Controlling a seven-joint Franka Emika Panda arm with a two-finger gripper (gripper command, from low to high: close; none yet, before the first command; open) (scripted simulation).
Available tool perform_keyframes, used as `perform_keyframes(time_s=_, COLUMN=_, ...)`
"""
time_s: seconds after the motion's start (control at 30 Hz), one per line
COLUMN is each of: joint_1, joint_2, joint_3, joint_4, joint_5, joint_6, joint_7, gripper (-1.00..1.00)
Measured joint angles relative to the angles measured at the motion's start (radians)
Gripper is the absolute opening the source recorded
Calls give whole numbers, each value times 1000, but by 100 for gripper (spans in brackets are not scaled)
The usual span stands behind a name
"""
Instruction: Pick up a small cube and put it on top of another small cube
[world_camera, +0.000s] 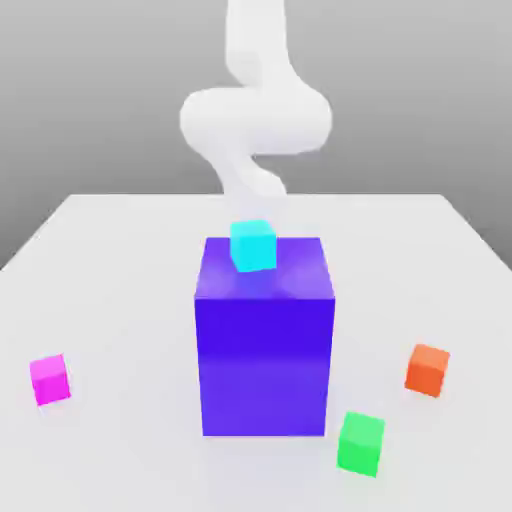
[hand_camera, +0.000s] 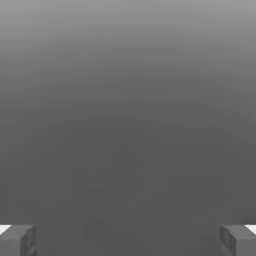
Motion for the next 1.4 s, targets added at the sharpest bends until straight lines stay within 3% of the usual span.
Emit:
perform_keyframes(time_s=0.77, joint_1=-320, joint_2=836, joint_3=-354, joint_4=-303, joint_5=173, joint_6=427, joint_7=155, gripper=0)
perform_keyframes(time_s=1.0, joint_1=-471, joint_2=1059, joint_3=-187, joint_4=-269, joint_5=355, joint_6=585, joint_7=28, gripper=0)
perform_keyframes(time_s=1.03, joint_1=-492, joint_2=1080, joint_3=-163, joint_4=-264, joint_5=372, joint_6=601, joint_7=15, gripper=-100)
perform_keyframes(time_s=1.27, joint_1=-492, joint_2=1080, joint_3=-162, joint_4=-264, joint_5=373, joint_6=602, joint_7=15, gripper=-100)
perform_keyframes(time_s=1.4, joint_1=-419, joint_2=973, joint_3=-260, joint_4=-291, joint_5=262, joint_6=524, joint_7=99, gripper=-100)
